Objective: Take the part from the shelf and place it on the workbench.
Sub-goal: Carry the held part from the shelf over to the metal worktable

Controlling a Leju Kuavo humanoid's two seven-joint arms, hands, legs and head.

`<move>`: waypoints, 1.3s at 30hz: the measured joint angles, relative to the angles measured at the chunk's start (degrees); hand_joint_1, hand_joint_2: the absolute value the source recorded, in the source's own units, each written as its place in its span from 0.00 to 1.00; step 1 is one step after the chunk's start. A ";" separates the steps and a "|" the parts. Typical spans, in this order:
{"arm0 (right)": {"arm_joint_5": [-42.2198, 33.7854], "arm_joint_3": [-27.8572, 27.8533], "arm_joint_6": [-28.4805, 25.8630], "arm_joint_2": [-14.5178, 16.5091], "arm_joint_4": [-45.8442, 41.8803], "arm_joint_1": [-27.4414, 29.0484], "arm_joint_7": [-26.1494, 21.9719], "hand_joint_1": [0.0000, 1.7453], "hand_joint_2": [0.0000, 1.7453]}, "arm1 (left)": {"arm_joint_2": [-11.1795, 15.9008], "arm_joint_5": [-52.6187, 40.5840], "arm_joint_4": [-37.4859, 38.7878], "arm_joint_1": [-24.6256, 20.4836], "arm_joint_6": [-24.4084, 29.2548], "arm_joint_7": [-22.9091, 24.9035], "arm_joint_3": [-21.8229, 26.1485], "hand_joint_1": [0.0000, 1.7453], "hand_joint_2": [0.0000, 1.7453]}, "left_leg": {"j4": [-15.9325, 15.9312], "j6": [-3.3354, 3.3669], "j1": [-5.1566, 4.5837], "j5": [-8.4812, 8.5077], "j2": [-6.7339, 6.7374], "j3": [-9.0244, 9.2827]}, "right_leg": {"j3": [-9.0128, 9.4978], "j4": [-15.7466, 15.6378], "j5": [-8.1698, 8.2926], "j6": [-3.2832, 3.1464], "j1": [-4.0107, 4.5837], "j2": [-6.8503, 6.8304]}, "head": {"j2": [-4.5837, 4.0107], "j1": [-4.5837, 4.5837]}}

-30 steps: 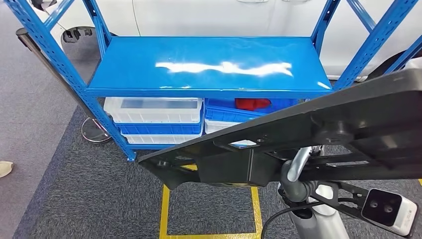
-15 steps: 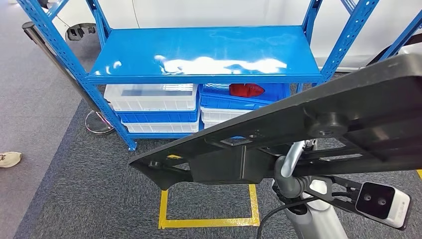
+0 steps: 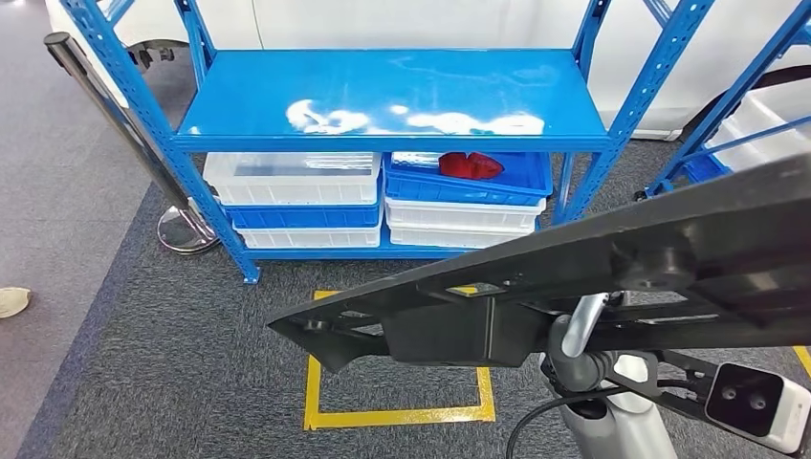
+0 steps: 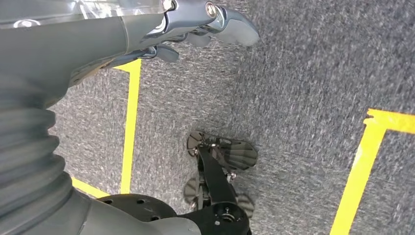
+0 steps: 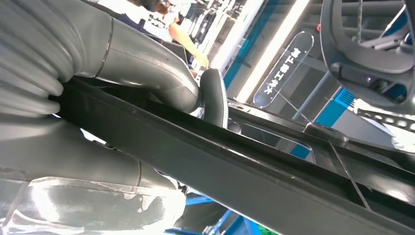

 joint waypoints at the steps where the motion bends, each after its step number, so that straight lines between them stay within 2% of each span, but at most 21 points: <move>1: 0.30 -0.07 0.07 0.00 -0.30 0.02 0.00 1.00 1.00 | 0.00 0.01 0.00 -0.03 0.07 0.21 0.04 0.00 1.00 | 0.33 -0.26 -0.14 -0.22 0.38 -0.08 | 1.94 -3.61 1.03 -0.39 0.25 -0.84 | 0.01 -0.01; 3: 1.06 -0.17 0.00 0.00 -0.85 0.11 0.00 1.00 1.00 | 0.03 0.02 0.00 -0.10 0.34 0.90 0.18 0.00 1.00 | 0.79 -0.76 -0.42 -0.57 1.12 -0.26 | 3.40 -6.84 1.38 -1.24 0.64 -1.68 | 0.00 -0.11; 5: 2.05 -0.27 -0.27 -0.01 -1.33 0.28 0.00 1.00 1.00 | 0.14 0.02 -0.01 -0.21 0.68 1.57 0.36 0.00 1.00 | 0.92 -1.22 -0.54 -0.81 1.97 -0.23 | 3.21 -6.95 1.49 -1.94 0.67 -0.69 | -0.01 -0.17; 7: 2.84 -0.34 -0.73 -0.02 -1.84 0.31 0.00 1.00 1.00 | 0.31 0.03 -0.01 -0.28 0.96 1.95 0.64 0.00 1.00 | 2.22 -1.82 -0.36 -2.15 1.24 -0.64 | 3.25 -7.24 1.72 -2.51 0.44 0.20 | -0.01 -0.22; 10: 3.53 -0.37 -1.30 -0.03 -2.26 0.30 0.00 1.00 1.00 | 0.67 0.03 0.00 -0.19 1.37 2.31 1.27 0.00 1.00 | 12.02 -2.65 0.16 -7.41 -1.56 -4.91 | 3.10 -7.39 2.01 -3.02 0.20 1.58 | 0.01 -0.32; 12: 4.06 -0.33 -1.78 -0.04 -2.33 0.39 0.00 1.00 1.00 | 0.97 0.02 0.00 -0.04 1.68 2.45 1.58 0.00 1.00 | 17.33 -2.89 0.39 -8.61 -2.10 -7.48 | 2.98 -7.33 2.14 -3.05 0.20 2.80 | 0.01 -0.31; 14: 4.49 -0.23 -2.24 -0.04 -2.39 0.41 0.02 1.00 1.00 | 1.16 -0.01 0.00 0.00 2.25 2.54 1.75 0.00 1.00 | 14.28 -2.81 0.58 -5.53 -2.45 -6.32 | 2.96 -7.22 2.26 -2.89 0.16 4.15 | 0.01 -0.32; 15: 4.66 -0.11 -2.45 -0.04 -2.45 0.38 0.04 1.00 1.00 | 1.24 0.00 0.00 -0.02 2.71 2.59 1.85 0.00 1.00 | 10.21 -2.67 0.71 -3.25 -3.36 -4.61 | 2.94 -7.15 2.32 -2.76 0.12 4.79 | 0.01 -0.32; 17: 4.89 0.25 -2.89 -0.04 -2.55 0.27 0.10 1.00 1.00 | 1.33 0.07 0.00 -0.01 4.02 2.73 2.18 0.00 1.00 | 3.50 -2.28 0.93 -0.72 -6.17 -1.80 | 2.63 -7.00 2.59 -2.25 0.11 5.98 | 0.00 -0.30; 19: 5.00 0.71 -3.30 -0.05 -2.61 0.16 0.14 1.00 1.00 | 1.37 0.16 0.00 -0.10 5.90 3.04 2.64 0.00 1.00 | 1.62 -1.86 0.84 -0.66 -7.43 -1.19 | 2.05 -7.03 3.08 -1.41 -0.06 7.12 | 0.00 -0.25; 21: 4.90 1.15 -3.89 -0.11 -2.65 0.11 0.16 1.00 1.00 | 1.34 0.20 0.00 -0.30 7.80 3.38 2.97 0.00 1.00 | 1.21 -1.19 0.81 -0.24 -6.19 -1.16 | 1.64 -7.12 3.46 -0.53 -0.21 7.90 | 0.00 -0.23; 23: 4.62 1.55 -4.81 -0.38 -2.68 0.00 0.09 1.00 1.00 | 1.26 0.28 0.00 -0.35 7.99 3.52 3.19 0.00 1.00 | 0.70 -0.32 0.90 0.34 -4.73 -1.10 | 0.66 -5.11 1.95 0.07 -0.09 5.82 | 0.00 -0.05; 25: 4.49 2.02 -6.04 -0.86 -2.71 0.12 0.01 1.00 1.00 | 1.21 0.38 0.00 -0.21 6.14 3.55 3.45 0.00 1.00 | 0.57 0.22 0.66 0.61 -3.26 -1.33 | -2.19 1.55 -2.05 0.49 -0.12 2.76 | 0.01 0.18; 27: 4.76 2.63 -7.20 -1.35 -2.71 0.79 0.01 1.00 1.00 | 1.20 0.38 0.00 0.00 4.07 3.71 3.79 0.00 1.00 | 0.67 0.37 0.41 0.66 -1.70 -1.63 | -4.87 8.31 -4.95 0.80 -0.23 1.85 | 0.01 0.23; 28: 5.05 2.97 -7.64 -1.52 -2.75 1.28 0.01 1.00 1.00 | 1.18 0.38 0.00 0.05 3.32 3.86 3.93 0.00 1.00 | 0.71 0.38 0.33 0.68 -0.93 -1.71 | -4.80 9.00 -4.87 0.84 -0.23 1.69 | 0.01 0.24; 30: 5.69 3.61 -8.15 -1.70 -3.07 2.24 0.02 1.00 1.00 | 1.13 0.37 0.00 -0.02 2.38 4.18 4.13 0.00 1.00 | 0.84 0.30 0.19 0.63 0.47 -1.75 | -1.24 3.70 -2.22 0.60 -0.15 0.82 | 0.00 0.24; 32: 6.25 4.11 -8.21 -1.74 -3.61 2.83 0.01 1.00 1.00 | 0.99 0.26 0.00 -0.11 2.37 4.60 4.20 0.00 1.00 | 1.10 0.03 -0.11 0.47 1.60 -1.76 | 3.14 -4.06 -0.11 -0.31 0.28 -1.79 | 0.00 0.20; 34: 6.60 4.42 -8.13 -1.75 -4.12 3.09 0.00 1.00 1.00 | 0.87 -0.15 0.00 -0.19 2.83 5.21 4.21 0.00 1.00 | 1.27 -0.45 -0.39 0.35 2.63 -1.77 | 4.48 -7.04 0.24 -1.31 0.77 -3.01 | 0.00 0.15; 36: 6.75 4.56 -8.27 -1.76 -4.41 3.23 0.00 1.00 1.00 | 0.85 -0.78 0.00 -0.28 2.89 5.64 4.20 0.00 1.00 | 1.22 -1.05 -0.48 0.28 3.47 -1.68 | 4.24 -7.18 0.67 -2.01 0.75 -1.74 | 0.00 0.15; 37: 6.82 4.58 -8.47 -1.77 -4.51 3.22 0.00 1.00 1.00 | 0.84 -1.06 0.00 -0.31 2.65 5.73 4.19 0.00 1.00 | 1.49 -1.40 -0.41 -0.11 3.02 -1.74 | 4.20 -7.40 0.91 -2.33 0.58 -1.18 | 0.00 0.14; 39: 7.06 4.73 -9.13 -1.77 -4.72 3.06 0.00 1.00 1.00 | 0.78 -1.45 0.00 -0.24 1.87 5.73 4.16 0.00 1.00 | 5.22 -2.04 -0.15 -2.88 0.45 -3.21 | 4.11 -7.81 1.41 -2.91 0.20 -0.07 | 0.00 0.10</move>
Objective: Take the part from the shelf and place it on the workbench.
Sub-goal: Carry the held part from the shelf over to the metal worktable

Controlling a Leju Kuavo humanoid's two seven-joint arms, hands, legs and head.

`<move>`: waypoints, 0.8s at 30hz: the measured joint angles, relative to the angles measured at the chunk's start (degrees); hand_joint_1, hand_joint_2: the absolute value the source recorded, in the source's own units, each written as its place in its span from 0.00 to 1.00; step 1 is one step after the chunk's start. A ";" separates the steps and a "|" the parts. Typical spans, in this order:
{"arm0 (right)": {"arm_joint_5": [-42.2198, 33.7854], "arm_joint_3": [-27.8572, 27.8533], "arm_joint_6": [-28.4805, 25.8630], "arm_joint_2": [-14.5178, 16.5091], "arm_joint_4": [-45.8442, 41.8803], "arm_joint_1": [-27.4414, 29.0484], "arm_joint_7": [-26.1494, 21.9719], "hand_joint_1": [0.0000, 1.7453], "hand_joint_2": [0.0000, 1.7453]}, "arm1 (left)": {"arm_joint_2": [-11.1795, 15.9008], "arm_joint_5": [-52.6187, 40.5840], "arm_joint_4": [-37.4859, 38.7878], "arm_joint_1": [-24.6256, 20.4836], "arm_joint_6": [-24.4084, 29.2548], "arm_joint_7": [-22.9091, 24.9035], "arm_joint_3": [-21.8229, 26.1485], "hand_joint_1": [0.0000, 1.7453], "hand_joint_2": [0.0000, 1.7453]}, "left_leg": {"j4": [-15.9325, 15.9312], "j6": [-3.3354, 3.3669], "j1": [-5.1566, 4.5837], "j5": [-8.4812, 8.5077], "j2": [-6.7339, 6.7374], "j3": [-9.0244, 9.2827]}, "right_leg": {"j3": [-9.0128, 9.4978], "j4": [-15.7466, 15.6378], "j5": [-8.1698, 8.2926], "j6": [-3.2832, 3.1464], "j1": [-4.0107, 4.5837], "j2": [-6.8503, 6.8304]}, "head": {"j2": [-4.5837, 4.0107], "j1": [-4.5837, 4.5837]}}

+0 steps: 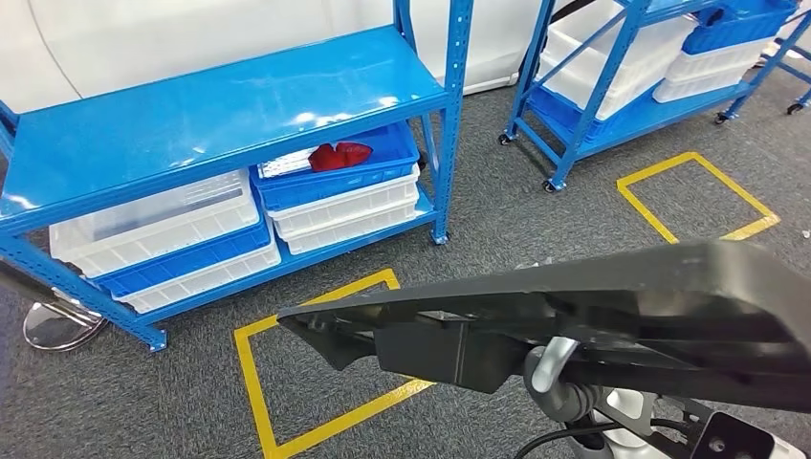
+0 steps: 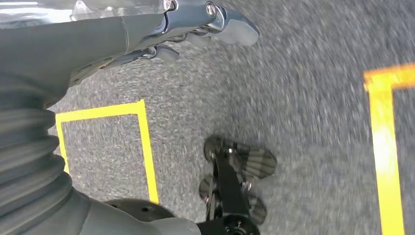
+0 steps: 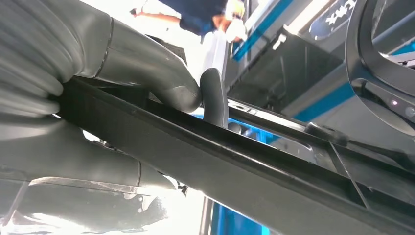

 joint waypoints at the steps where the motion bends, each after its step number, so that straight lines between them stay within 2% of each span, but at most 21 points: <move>1: 0.20 0.11 -0.40 0.00 -0.09 -0.08 0.00 1.00 1.00 | -0.03 -0.17 0.00 0.08 -0.42 -0.05 -0.01 0.00 1.00 | 3.70 -0.22 0.17 -2.12 -1.42 -1.54 | -0.16 -0.05 0.14 -0.18 -0.01 0.59 | 0.00 -0.01; 2: 0.45 0.26 -0.76 0.00 -0.13 -0.12 0.00 1.00 1.00 | -0.07 -0.36 0.00 0.19 -0.77 -0.13 -0.02 0.00 1.00 | 7.94 -0.36 0.27 -4.12 -2.23 -3.33 | -0.34 -0.04 0.27 -0.29 0.01 1.26 | 0.00 -0.01; 3: 0.68 0.42 -0.97 0.00 -0.15 -0.12 0.00 1.00 1.00 | -0.10 -0.49 0.00 0.29 -1.00 -0.22 -0.03 0.00 1.00 | 11.28 -0.47 0.32 -5.30 -2.55 -4.76 | -0.48 -0.03 0.39 -0.31 0.03 1.98 | 0.00 0.01; 4: 0.85 0.57 -1.09 0.00 -0.16 -0.13 0.00 1.00 1.00 | -0.15 -0.56 0.00 0.34 -1.13 -0.29 -0.04 0.00 1.00 | 12.85 -0.52 0.36 -5.38 -2.66 -5.37 | -0.58 -0.01 0.51 -0.27 0.03 2.75 | 0.01 0.00; 5: 0.97 0.74 -1.10 0.00 -0.20 -0.16 0.00 1.00 1.00 | -0.22 -0.59 0.00 0.35 -1.25 -0.36 -0.05 0.00 1.00 | 11.88 -0.51 0.43 -4.22 -2.75 -4.79 | -0.62 0.03 0.63 -0.16 0.02 3.54 | 0.01 0.00; 6: 1.03 0.90 -1.06 0.00 -0.30 -0.24 0.00 1.00 1.00 | -0.32 -0.59 0.00 0.31 -1.31 -0.41 -0.05 0.00 1.00 | 8.79 -0.42 0.53 -2.28 -3.03 -3.23 | -0.61 0.07 0.73 -0.04 0.01 4.31 | 0.01 0.00; 8: 1.06 1.08 -0.96 -0.01 -0.60 -0.54 0.00 1.00 1.00 | -0.54 -0.59 0.00 0.27 -1.37 -0.49 -0.06 0.00 1.00 | 0.32 -0.06 0.88 1.22 -5.48 0.76 | -0.75 0.31 0.91 0.33 0.07 5.72 | 0.00 0.02; 9: 1.02 1.10 -0.92 -0.01 -0.75 -0.73 0.00 1.00 1.00 | -0.67 -0.59 0.00 0.26 -1.36 -0.50 -0.07 0.00 1.00 | -2.39 0.10 0.97 1.97 -6.63 1.95 | -0.97 0.43 1.05 0.62 0.09 6.32 | 0.00 0.03; 10: 0.97 1.10 -0.89 -0.03 -0.90 -0.90 0.00 1.00 1.00 | -0.78 -0.61 0.00 0.19 -1.36 -0.49 -0.07 0.00 1.00 | -3.80 0.30 0.98 2.13 -7.49 2.49 | -1.25 0.51 1.23 0.99 0.05 6.93 | 0.00 0.04; 12: 0.82 1.10 -0.87 -0.18 -1.24 -1.07 0.00 1.00 1.00 | -1.01 -0.77 0.00 0.02 -1.43 -0.41 -0.08 0.00 1.00 | -4.09 0.83 0.90 2.27 -6.78 2.51 | -1.71 0.41 1.67 1.85 -0.10 8.15 | 0.01 0.04; 13: 0.74 1.09 -0.87 -0.31 -1.43 -1.10 0.00 1.00 1.00 | -1.13 -0.87 0.00 -0.06 -1.49 -0.36 -0.09 0.00 1.00 | -4.34 1.25 0.95 2.52 -6.08 2.57 | -1.99 0.69 1.52 2.16 -0.09 7.93 | 0.00 0.04; 14: 0.66 1.06 -0.86 -0.50 -1.63 -1.17 0.00 1.00 1.00 | -1.22 -1.00 0.00 -0.06 -1.55 -0.30 -0.10 0.00 1.00 | -4.61 1.67 1.03 2.79 -5.30 2.63 | -2.60 1.84 0.72 2.38 -0.03 6.97 | 0.00 0.19; 15: 0.60 1.04 -0.84 -0.67 -1.79 -1.25 0.00 1.00 1.00 | -1.32 -1.10 0.00 -0.04 -1.61 -0.22 -0.12 0.00 1.00 | -4.86 2.03 1.09 3.02 -4.50 2.64 | -3.72 4.18 -0.75 2.52 0.06 5.54 | 0.00 0.35; 16: 0.56 1.03 -0.78 -0.84 -1.90 -1.29 0.00 1.00 1.00 | -1.33 -1.23 0.00 0.01 -1.64 -0.11 -0.13 0.00 1.00 | -4.91 2.23 0.96 3.12 -3.70 2.57 | -5.38 7.76 -2.79 2.59 0.07 3.81 | 0.00 0.50; 17: 0.55 1.02 -0.64 -1.04 -1.97 -1.30 0.00 1.00 1.00 | -1.33 -1.37 0.00 0.09 -1.63 0.06 -0.14 0.00 1.00 | -4.88 2.33 0.85 3.14 -2.95 2.42 | -7.32 12.02 -4.88 2.70 0.00 2.72 | 0.00 0.66; 18: 0.57 1.02 -0.42 -1.22 -2.00 -1.24 0.00 1.00 1.00 | -1.33 -1.48 0.00 0.17 -1.60 0.25 -0.14 0.00 1.00 | -4.82 2.33 0.74 3.14 -2.17 2.29 | -8.99 15.70 -6.33 2.81 -0.08 2.18 | 0.00 0.67; 19: 0.61 1.01 -0.20 -1.43 -2.02 -1.16 0.00 1.00 1.00 | -1.33 -1.56 0.01 0.21 -1.54 0.39 -0.14 0.00 1.00 | -4.76 2.33 0.67 3.12 -1.40 2.19 | -9.84 17.82 -6.87 2.89 -0.17 1.90 | 0.00 0.67; 20: 0.65 1.01 0.00 -1.65 -2.04 -1.10 0.00 1.00 1.00 | -1.34 -1.59 0.01 0.19 -1.48 0.50 -0.14 0.00 1.00 | -4.69 2.30 0.64 3.07 -0.66 2.13 | -9.49 17.60 -6.32 2.92 -0.25 1.71 | 0.00 0.68; 21: 0.68 1.00 0.11 -1.83 -2.09 -1.08 0.00 1.00 1.00 | -1.35 -1.59 0.01 0.12 -1.44 0.55 -0.14 0.00 1.00 | -4.64 2.22 0.63 3.00 0.01 2.14 | -7.85 14.91 -4.84 2.87 -0.29 1.36 | 0.01 0.68; 22: 0.69 1.00 0.16 -1.98 -2.19 -1.08 0.00 1.00 1.00 | -1.37 -1.59 0.01 0.03 -1.38 0.60 -0.15 0.00 1.00 | -4.59 2.08 0.61 2.89 0.62 2.22 | -5.30 10.58 -2.99 2.74 -0.29 0.59 | 0.01 0.69; 24: 0.57 0.99 0.43 -2.18 -2.41 -1.27 0.00 1.00 1.00 | -1.39 -1.59 0.00 -0.09 -0.95 0.69 -0.15 0.00 1.00 | -4.40 1.58 0.31 2.57 1.63 2.37 | -1.08 2.93 -0.87 2.08 0.12 -1.69 | 0.01 0.64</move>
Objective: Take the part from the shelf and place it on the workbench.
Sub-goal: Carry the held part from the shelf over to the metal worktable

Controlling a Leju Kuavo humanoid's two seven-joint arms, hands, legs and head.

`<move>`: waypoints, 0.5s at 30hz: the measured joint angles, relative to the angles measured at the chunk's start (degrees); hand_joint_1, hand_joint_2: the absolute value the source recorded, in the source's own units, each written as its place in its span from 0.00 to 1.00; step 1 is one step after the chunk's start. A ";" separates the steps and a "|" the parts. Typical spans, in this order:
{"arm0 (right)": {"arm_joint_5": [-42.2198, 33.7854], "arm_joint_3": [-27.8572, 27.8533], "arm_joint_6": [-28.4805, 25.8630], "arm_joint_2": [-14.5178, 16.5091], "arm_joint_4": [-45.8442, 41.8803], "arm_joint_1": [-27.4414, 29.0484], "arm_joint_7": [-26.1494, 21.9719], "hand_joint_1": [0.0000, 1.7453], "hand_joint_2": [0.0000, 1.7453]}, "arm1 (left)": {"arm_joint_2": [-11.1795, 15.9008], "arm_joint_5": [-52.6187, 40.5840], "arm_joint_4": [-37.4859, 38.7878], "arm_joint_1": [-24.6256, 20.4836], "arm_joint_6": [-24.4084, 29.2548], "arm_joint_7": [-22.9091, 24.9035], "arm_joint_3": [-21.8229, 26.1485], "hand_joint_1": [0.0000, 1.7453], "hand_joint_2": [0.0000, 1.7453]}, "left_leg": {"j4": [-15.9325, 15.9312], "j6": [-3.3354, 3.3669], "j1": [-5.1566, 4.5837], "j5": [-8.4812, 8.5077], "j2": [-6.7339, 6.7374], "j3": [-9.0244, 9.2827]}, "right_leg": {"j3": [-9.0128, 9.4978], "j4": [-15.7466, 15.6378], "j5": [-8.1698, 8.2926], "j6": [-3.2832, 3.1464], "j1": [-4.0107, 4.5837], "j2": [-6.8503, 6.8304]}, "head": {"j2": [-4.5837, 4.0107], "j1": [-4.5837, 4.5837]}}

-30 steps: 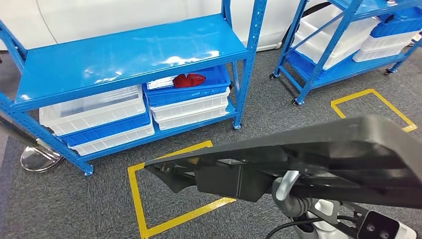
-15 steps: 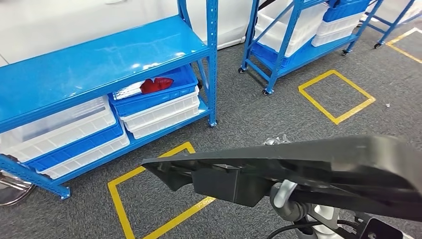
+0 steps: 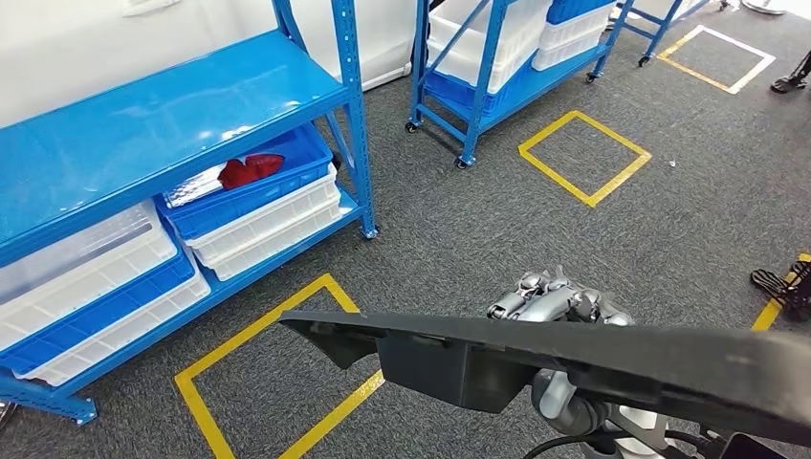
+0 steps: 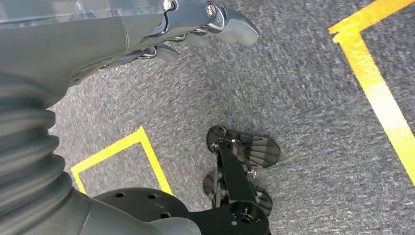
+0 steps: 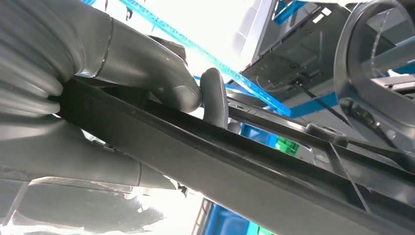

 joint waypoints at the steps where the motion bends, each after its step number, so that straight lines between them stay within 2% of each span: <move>1: -0.13 -0.01 0.27 -0.07 -0.08 -0.17 0.00 1.00 1.00 | -0.01 -0.01 0.00 -0.04 0.30 0.00 0.00 0.00 1.00 | 0.08 -0.28 -0.15 -0.15 0.47 0.06 | 0.87 -1.79 0.24 -0.36 0.21 -0.62 | 0.00 -0.03; 2: -0.27 -0.02 0.57 -0.10 -0.10 -0.35 0.00 1.00 1.00 | -0.01 -0.02 0.00 -0.06 0.61 -0.13 0.01 0.00 1.00 | 0.12 -0.56 -0.29 -0.25 0.96 0.12 | 0.89 -2.20 0.08 -0.72 0.43 -0.65 | 0.00 -0.08; 4: -0.44 -0.05 0.98 -0.14 -0.11 -0.63 0.00 1.00 1.00 | 0.03 -0.11 0.00 -0.18 0.93 -0.64 0.01 0.00 1.00 | 0.22 -1.14 -0.19 -0.56 1.65 0.26 | 0.70 -2.36 0.33 -1.33 0.31 0.69 | 0.00 -0.10; 5: -0.49 -0.07 1.05 -0.14 -0.15 -0.77 0.00 1.00 1.00 | 0.09 -0.16 0.00 -0.20 0.94 -0.95 0.01 0.00 1.00 | 0.86 -1.44 -0.07 -1.19 1.01 0.11 | 0.71 -2.52 0.48 -1.65 0.17 1.30 | 0.00 -0.15; 6: -0.50 -0.08 1.05 -0.14 -0.18 -0.90 0.00 1.00 1.00 | 0.14 -0.20 0.00 -0.20 0.85 -1.18 0.01 0.00 1.00 | 2.65 -1.73 0.09 -2.49 -0.23 -0.58 | 0.74 -2.69 0.63 -1.98 0.02 1.88 | 0.00 -0.20; 8: -0.53 -0.08 0.98 -0.14 -0.23 -1.08 0.00 1.00 1.00 | 0.29 -0.19 0.00 -0.04 0.62 -1.48 0.02 0.00 1.00 | 9.73 -2.12 0.33 -6.38 -3.21 -3.67 | 0.69 -2.80 0.81 -2.40 -0.06 3.10 | -0.01 -0.38; 9: -0.60 -0.08 0.91 -0.16 -0.22 -1.04 0.00 1.00 1.00 | 0.39 -0.17 0.00 0.10 0.52 -1.62 0.04 0.00 1.00 | 13.81 -2.22 0.37 -8.01 -3.95 -5.57 | 0.64 -2.78 0.85 -2.51 -0.01 3.79 | -0.01 -0.44; 10: -0.74 -0.13 0.84 -0.23 -0.22 -0.91 0.00 1.00 1.00 | 0.51 -0.15 0.00 0.25 0.47 -1.81 0.07 0.00 1.00 | 16.57 -2.25 0.38 -8.65 -4.24 -6.92 | 0.62 -2.74 0.86 -2.54 0.03 4.57 | -0.01 -0.45; 11: -0.92 -0.23 0.79 -0.33 -0.22 -0.75 0.00 1.00 1.00 | 0.63 -0.11 0.00 0.35 0.42 -2.00 0.11 0.00 1.00 | 17.32 -2.21 0.38 -8.14 -4.36 -7.42 | 0.63 -2.68 0.87 -2.55 0.06 5.35 | -0.01 -0.45; 12: -1.09 -0.39 0.77 -0.46 -0.22 -0.58 0.00 1.00 1.00 | 0.73 -0.08 0.00 0.41 0.37 -2.21 0.14 0.00 1.00 | 15.69 -2.10 0.39 -6.50 -4.46 -6.86 | 0.65 -2.59 0.86 -2.53 0.07 6.14 | -0.01 -0.45; 13: -1.20 -0.56 0.77 -0.58 -0.24 -0.46 0.00 1.00 1.00 | 0.81 -0.04 0.00 0.40 0.33 -2.38 0.16 0.00 1.00 | 12.27 -1.93 0.40 -4.18 -4.90 -5.50 | 0.67 -2.47 0.85 -2.48 0.07 6.92 | -0.01 -0.45; 15: -1.27 -0.95 0.89 -0.81 -0.32 -0.28 0.00 1.00 1.00 | 0.98 -0.01 0.00 0.40 0.26 -2.69 0.20 0.00 1.00 | 4.63 -1.49 0.55 -0.64 -7.58 -2.41 | 0.49 -2.15 0.83 -2.14 0.07 8.37 | 0.00 -0.43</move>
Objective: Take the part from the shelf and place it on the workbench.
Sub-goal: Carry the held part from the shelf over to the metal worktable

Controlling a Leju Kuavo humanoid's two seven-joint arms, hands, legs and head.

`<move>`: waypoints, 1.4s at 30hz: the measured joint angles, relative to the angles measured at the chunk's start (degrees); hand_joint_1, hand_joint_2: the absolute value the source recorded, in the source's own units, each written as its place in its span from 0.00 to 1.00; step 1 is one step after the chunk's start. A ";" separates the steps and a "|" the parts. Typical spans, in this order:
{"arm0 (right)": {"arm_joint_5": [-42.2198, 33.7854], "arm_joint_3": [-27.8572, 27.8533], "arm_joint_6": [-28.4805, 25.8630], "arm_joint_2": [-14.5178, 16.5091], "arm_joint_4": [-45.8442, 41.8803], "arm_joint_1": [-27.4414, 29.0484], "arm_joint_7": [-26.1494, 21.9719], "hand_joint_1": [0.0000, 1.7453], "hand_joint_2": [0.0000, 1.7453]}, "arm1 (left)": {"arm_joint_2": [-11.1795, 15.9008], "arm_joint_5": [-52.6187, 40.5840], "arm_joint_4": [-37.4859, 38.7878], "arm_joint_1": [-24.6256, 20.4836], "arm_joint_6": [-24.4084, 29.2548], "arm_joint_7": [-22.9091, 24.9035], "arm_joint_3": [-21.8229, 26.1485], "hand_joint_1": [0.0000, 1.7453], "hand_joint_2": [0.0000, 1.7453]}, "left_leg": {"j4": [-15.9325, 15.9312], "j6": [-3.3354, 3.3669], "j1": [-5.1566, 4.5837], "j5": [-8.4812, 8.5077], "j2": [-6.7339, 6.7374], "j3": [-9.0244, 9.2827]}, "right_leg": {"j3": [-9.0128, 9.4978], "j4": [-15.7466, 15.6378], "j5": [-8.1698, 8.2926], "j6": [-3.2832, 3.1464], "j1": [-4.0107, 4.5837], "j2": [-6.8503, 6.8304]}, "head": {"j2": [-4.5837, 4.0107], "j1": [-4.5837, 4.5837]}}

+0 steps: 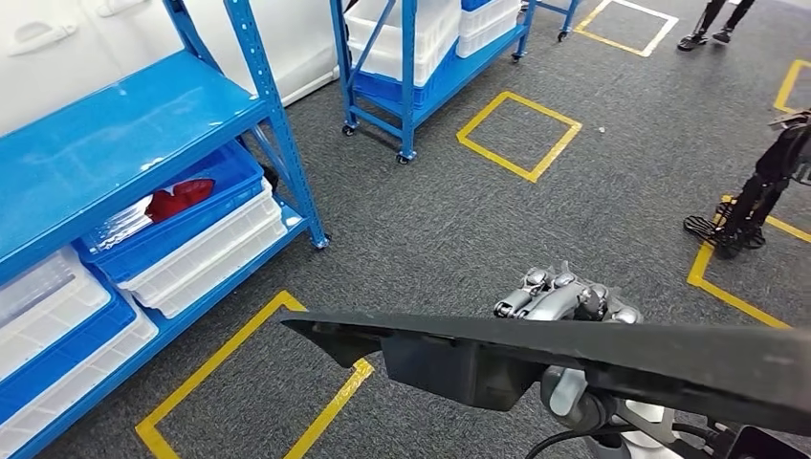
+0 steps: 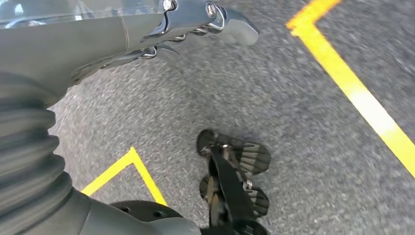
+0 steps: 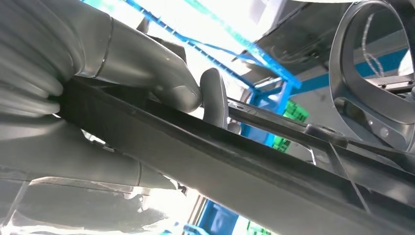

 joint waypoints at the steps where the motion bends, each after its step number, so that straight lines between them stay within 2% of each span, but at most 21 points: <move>1: -0.01 -0.16 0.14 -0.07 -0.08 0.14 0.00 1.00 1.00 | 0.05 0.02 0.00 0.02 -0.04 -0.18 0.01 0.00 1.00 | -2.35 0.16 0.06 0.66 -1.16 0.94 | -0.22 0.13 0.05 0.27 -0.03 0.57 | 0.00 -0.01; 2: -0.02 -0.44 0.48 -0.12 -0.24 0.45 0.00 1.00 1.00 | 0.10 0.08 0.00 -0.03 -0.07 -0.45 0.04 0.00 1.00 | -3.45 0.31 0.06 0.66 -1.86 1.35 | -0.50 0.17 0.18 0.64 -0.13 1.17 | 0.00 0.00; 4: -0.01 -1.08 1.51 -0.14 -0.74 1.25 0.00 1.00 1.00 | 0.11 0.33 0.00 -0.18 -0.26 -1.07 0.11 0.00 1.00 | -4.04 0.73 0.06 0.76 -0.90 1.53 | -0.95 0.13 0.48 1.41 -0.32 1.99 | 0.00 -0.01; 6: -0.13 -1.78 2.74 -0.14 -1.20 1.65 0.00 1.00 1.00 | 0.11 0.52 0.00 -0.28 -0.64 -1.78 0.24 0.00 1.00 | -4.67 1.45 0.16 1.20 0.56 1.76 | -1.88 1.80 -0.59 1.96 -0.18 -0.43 | 0.00 0.13; 8: -0.18 -2.16 3.50 -0.04 -1.31 1.43 0.00 1.00 1.00 | 0.11 0.50 0.00 -0.23 -1.18 -2.53 0.36 0.00 1.00 | -4.96 1.93 0.03 1.33 2.16 1.88 | -4.68 7.65 -3.89 2.27 -0.15 -4.00 | 0.00 0.32; 11: 0.49 -2.19 2.55 0.36 -1.14 0.91 0.00 1.00 1.00 | 0.17 0.03 0.00 -0.33 -2.13 -3.28 0.46 0.00 1.00 | -4.87 2.04 -0.20 1.19 4.57 1.80 | -8.73 16.34 -7.05 2.72 -0.63 -5.00 | -0.01 0.39; 12: 0.54 -2.13 1.81 0.43 -1.09 0.67 0.00 1.00 1.00 | 0.22 -0.22 0.00 -0.49 -2.33 -3.24 0.49 0.00 1.00 | -4.82 1.96 -0.20 1.13 5.31 1.80 | -8.31 15.82 -6.29 2.82 -0.77 -5.13 | -0.01 0.40; 14: -0.23 -1.99 0.69 0.45 -1.05 -0.21 0.01 1.00 1.00 | 0.35 -0.52 0.00 -0.86 -2.06 -2.51 0.60 0.00 1.00 | -4.67 1.63 -0.24 0.91 6.55 1.93 | -4.39 8.95 -2.92 2.80 -0.91 -6.48 | 0.00 0.40; 17: -2.94 -1.95 0.47 0.45 -0.79 -2.55 0.00 1.00 1.00 | 0.78 -0.52 0.00 -1.13 -0.49 -0.57 1.29 0.00 1.00 | -4.31 0.70 -0.72 0.38 8.11 2.17 | -0.16 0.90 -1.04 1.84 -0.30 -9.49 | -0.01 0.28; 19: -4.12 -2.15 0.37 0.44 -0.37 -3.64 0.00 1.00 1.00 | 1.09 -0.47 -0.01 -1.13 0.43 0.65 1.73 0.00 1.00 | -4.35 0.10 -0.76 0.15 9.22 2.41 | -0.28 0.58 -1.12 1.06 -0.09 -8.50 | -0.01 0.17; 21: -4.19 -2.37 -0.23 0.42 -0.08 -4.19 0.01 1.00 1.00 | 1.34 -0.56 -0.01 -1.13 1.03 1.68 1.98 0.00 1.00 | -3.32 -0.54 -0.48 -0.92 8.15 2.17 | -0.32 0.34 -0.90 0.42 -0.18 -7.29 | -0.01 0.10; 25: -3.88 -2.50 -1.45 0.41 -0.04 -4.37 0.05 1.00 1.00 | 1.83 -1.23 0.00 -0.50 0.93 2.58 2.50 0.00 1.00 | 10.00 -0.94 -0.16 -7.56 3.44 -3.93 | -0.32 0.21 -0.69 -0.41 -0.08 -4.73 | -0.01 -0.04; 27: -3.97 -2.50 -1.78 0.40 -0.03 -4.33 0.17 1.00 1.00 | 2.05 -1.57 0.00 -0.19 0.14 2.44 2.64 0.00 1.00 | 12.85 -0.72 -0.18 -7.21 3.16 -5.64 | -0.24 0.26 -0.68 -0.49 0.12 -3.05 | -0.01 -0.03; 29: -4.21 -2.52 -2.14 0.37 -0.03 -4.40 0.33 1.00 1.00 | 2.08 -1.90 0.00 -0.24 -0.89 2.10 2.66 0.00 1.00 | 6.96 -0.18 -0.19 -2.89 2.26 -3.42 | 0.01 0.28 -0.68 -0.48 0.21 -1.42 | -0.01 -0.02; 31: -4.45 -2.56 -2.33 0.30 -0.02 -4.57 0.48 1.00 1.00 | 2.08 -2.05 0.00 -0.32 -1.59 1.67 2.67 0.00 1.00 | -0.56 0.37 -0.16 0.49 -0.32 -0.43 | -0.01 0.38 -0.63 -0.20 0.25 0.01 | -0.01 0.03; 33: -4.59 -2.67 -2.36 0.17 0.02 -4.55 0.53 1.00 1.00 | 2.07 -2.14 -0.01 -0.36 -1.73 1.18 2.68 0.00 1.00 | -3.37 0.66 -0.25 0.98 -1.60 0.65 | -0.46 0.35 -0.37 0.46 0.05 1.30 | -0.01 -0.02; 34: -4.60 -2.78 -2.39 0.07 0.03 -4.38 0.50 1.00 1.00 | 2.05 -2.23 -0.01 -0.42 -1.74 0.93 2.68 0.00 1.00 | -3.76 0.81 -0.31 1.04 -1.09 0.78 | -0.65 0.22 -0.16 0.87 -0.11 1.98 | 0.00 -0.07; 35: -4.55 -2.94 -2.43 -0.09 0.04 -4.08 0.40 1.00 1.00 | 2.03 -2.38 -0.01 -0.48 -1.77 0.76 2.68 0.00 1.00 | -4.06 1.10 -0.25 1.28 -0.44 0.93 | -0.76 0.23 -0.12 1.20 -0.19 2.05 | 0.00 -0.08; 37: -4.23 -3.31 -2.42 -0.48 0.01 -3.43 0.16 1.00 1.00 | 1.95 -2.80 -0.01 -0.46 -1.85 0.75 2.67 0.00 1.00 | -4.91 1.82 -0.11 1.78 1.00 1.27 | -1.83 2.32 -1.58 1.70 0.01 -0.28 | -0.01 0.06; 40: -3.87 -3.56 -1.87 -0.82 -0.03 -2.39 0.02 1.00 1.00 | 1.81 -3.09 0.00 -0.10 -1.87 1.35 2.67 0.00 1.00 | -5.21 2.39 -0.35 1.90 3.22 1.34 | -6.81 12.45 -6.64 2.30 -0.13 -4.24 | -0.01 0.21; 42: -3.86 -3.61 -1.17 -1.05 -0.01 -1.78 0.02 1.00 1.00 | 1.66 -3.07 0.00 0.02 -1.86 1.66 2.68 0.00 1.00 | -5.11 2.39 -0.49 1.76 4.76 1.30 | -8.40 15.77 -7.08 2.62 -0.46 -4.78 | -0.01 0.20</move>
